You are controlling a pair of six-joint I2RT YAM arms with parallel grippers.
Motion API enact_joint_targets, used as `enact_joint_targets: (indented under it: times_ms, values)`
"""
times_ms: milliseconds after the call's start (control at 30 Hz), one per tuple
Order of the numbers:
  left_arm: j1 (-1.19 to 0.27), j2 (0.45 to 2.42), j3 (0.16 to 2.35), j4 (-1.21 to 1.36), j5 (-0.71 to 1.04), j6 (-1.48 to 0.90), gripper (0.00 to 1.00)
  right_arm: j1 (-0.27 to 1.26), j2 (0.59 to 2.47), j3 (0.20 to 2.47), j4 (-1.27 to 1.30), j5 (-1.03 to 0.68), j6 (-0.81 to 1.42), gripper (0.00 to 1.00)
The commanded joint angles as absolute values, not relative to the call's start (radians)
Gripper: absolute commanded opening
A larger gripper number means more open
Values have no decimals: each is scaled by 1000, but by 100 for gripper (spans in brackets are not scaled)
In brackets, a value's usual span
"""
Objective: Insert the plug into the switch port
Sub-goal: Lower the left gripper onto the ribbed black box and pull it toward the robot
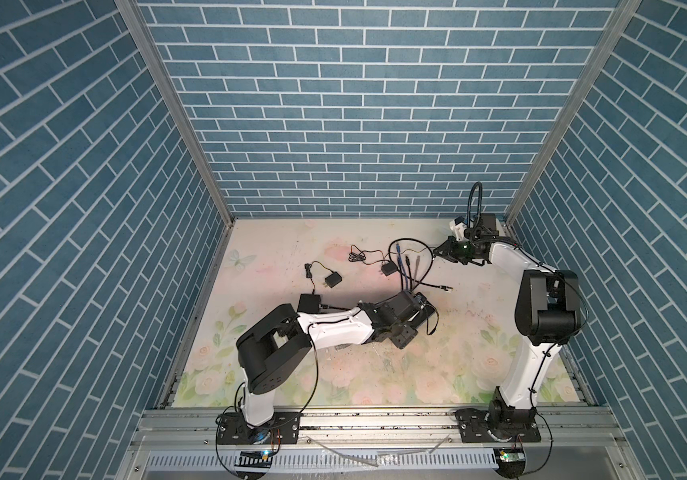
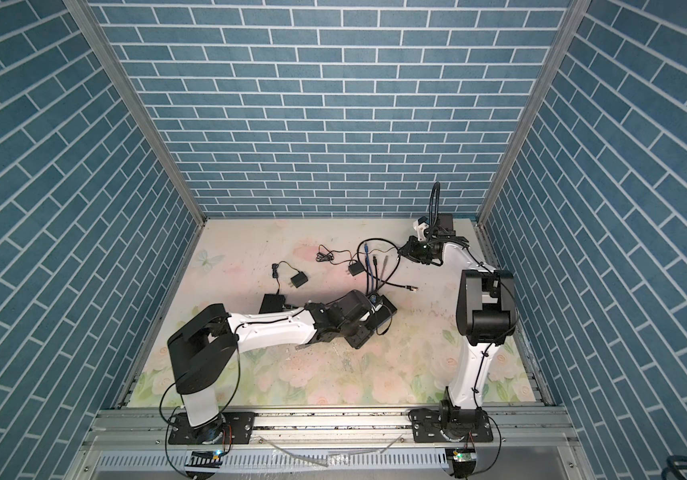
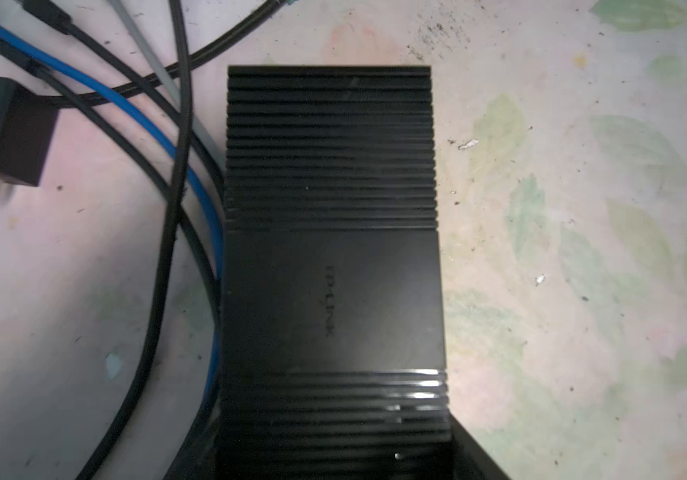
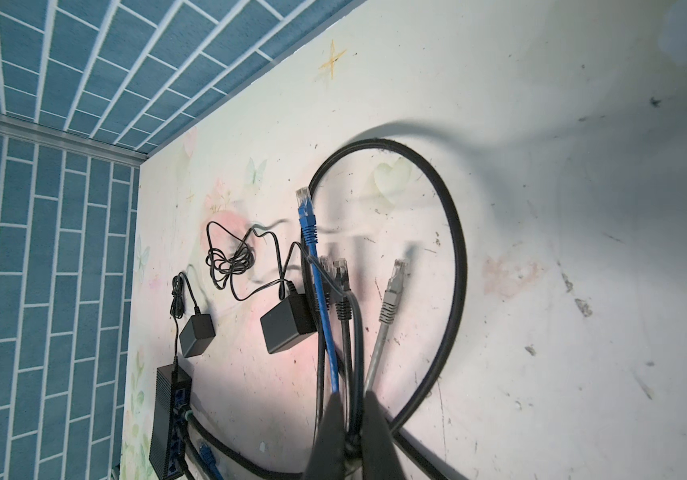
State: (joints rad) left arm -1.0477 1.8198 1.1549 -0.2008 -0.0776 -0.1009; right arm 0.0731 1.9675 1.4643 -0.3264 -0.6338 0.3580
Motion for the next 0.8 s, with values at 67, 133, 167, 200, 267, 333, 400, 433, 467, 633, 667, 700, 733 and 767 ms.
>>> enact_joint_targets:
  times_ms: [67,133,167,200,267,333,400,433,467,633,667,700,733,767]
  values:
    - [-1046,1708,1041,-197,-194,-121,50,101,1951,1440,-350,-594,331,0]
    - [-1038,1673,994,-224,-211,-137,50,116,1935,1426,-351,-582,332,0]
    - [-1035,1661,974,-234,-215,-145,50,122,1926,1419,-350,-578,332,0]
    - [-1030,1646,955,-251,-219,-156,50,131,1916,1408,-349,-572,331,0]
    - [-1018,1626,927,-288,-222,-181,51,146,1895,1387,-345,-563,334,0]
    - [-1005,1608,902,-324,-227,-211,52,159,1870,1363,-337,-557,341,0]
    - [-997,1594,878,-343,-227,-236,54,171,1847,1339,-325,-554,351,0]
    - [-993,1589,865,-349,-221,-247,55,177,1835,1327,-320,-552,356,0]
    - [-991,1586,857,-354,-217,-254,56,182,1825,1320,-319,-550,358,0]
    - [-981,1603,863,-398,-174,-259,69,211,1795,1299,-321,-540,359,0]
    - [-980,1610,872,-409,-170,-260,75,214,1793,1298,-322,-540,359,0]
    - [-976,1615,881,-421,-166,-264,81,217,1790,1296,-323,-540,359,0]
    - [-968,1620,888,-425,-144,-265,85,220,1789,1294,-323,-541,359,0]
    - [-958,1621,893,-425,-123,-269,89,222,1787,1292,-321,-542,359,0]
